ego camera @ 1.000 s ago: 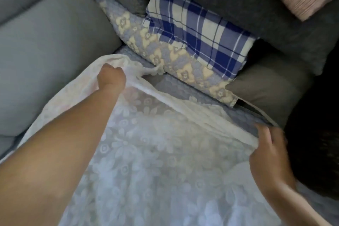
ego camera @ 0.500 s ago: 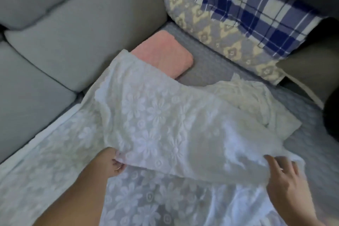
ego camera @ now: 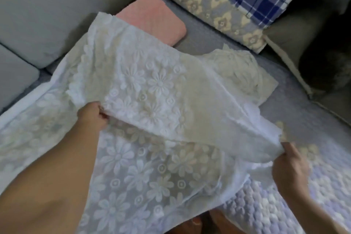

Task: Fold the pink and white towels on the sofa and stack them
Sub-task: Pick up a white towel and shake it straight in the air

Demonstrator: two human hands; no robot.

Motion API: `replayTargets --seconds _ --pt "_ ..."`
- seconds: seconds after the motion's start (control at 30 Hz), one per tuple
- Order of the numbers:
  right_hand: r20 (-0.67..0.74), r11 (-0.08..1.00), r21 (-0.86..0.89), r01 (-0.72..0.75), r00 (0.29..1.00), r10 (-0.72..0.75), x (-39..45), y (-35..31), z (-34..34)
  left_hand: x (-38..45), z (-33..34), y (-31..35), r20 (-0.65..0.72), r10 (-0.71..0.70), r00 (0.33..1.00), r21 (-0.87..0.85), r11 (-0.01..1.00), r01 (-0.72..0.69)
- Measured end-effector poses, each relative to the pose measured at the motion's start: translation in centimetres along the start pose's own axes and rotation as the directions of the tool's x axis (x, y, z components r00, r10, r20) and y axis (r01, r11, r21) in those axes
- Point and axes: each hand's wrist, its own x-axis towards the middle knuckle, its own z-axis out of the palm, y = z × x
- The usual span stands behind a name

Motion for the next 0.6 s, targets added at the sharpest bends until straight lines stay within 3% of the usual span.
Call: replayTargets --seconds 0.1,0.17,0.23,0.37,0.47,0.53,0.6 --pt "0.099 0.941 -0.24 0.238 0.97 -0.221 -4.6 0.6 -1.2 -2.5 -1.7 4.1 0.04 0.08 0.996 0.036 0.996 -0.081" --pt "0.317 0.838 -0.361 0.41 0.899 -0.303 -7.6 1.5 -1.4 -4.5 -4.5 7.8 0.008 0.225 0.974 0.132 0.966 -0.224" --pt "0.545 0.726 -0.435 0.532 0.798 -0.259 -10.6 1.6 -1.3 -5.8 -8.2 11.0 -0.02 0.399 0.917 0.319 0.872 -0.373" --pt "0.82 0.71 -0.343 0.616 0.564 -0.094 -15.1 -0.4 0.1 -6.9 -15.4 13.7 -0.09 0.513 0.853 0.485 0.771 -0.412" --pt "0.918 0.669 -0.229 0.707 0.385 -0.093 -17.6 -1.1 2.2 -8.4 -19.4 12.5 0.009 0.506 0.862 0.505 0.742 -0.441" --pt "0.946 0.598 -0.176 0.782 0.303 -0.117 -19.3 -1.3 3.0 -8.7 -22.6 11.4 -0.003 0.465 0.885 0.47 0.782 -0.409" --pt "0.953 0.599 -0.143 0.788 0.272 -0.131 -21.4 -2.0 2.8 -9.6 -26.6 10.6 -0.047 0.426 0.904 0.449 0.817 -0.362"
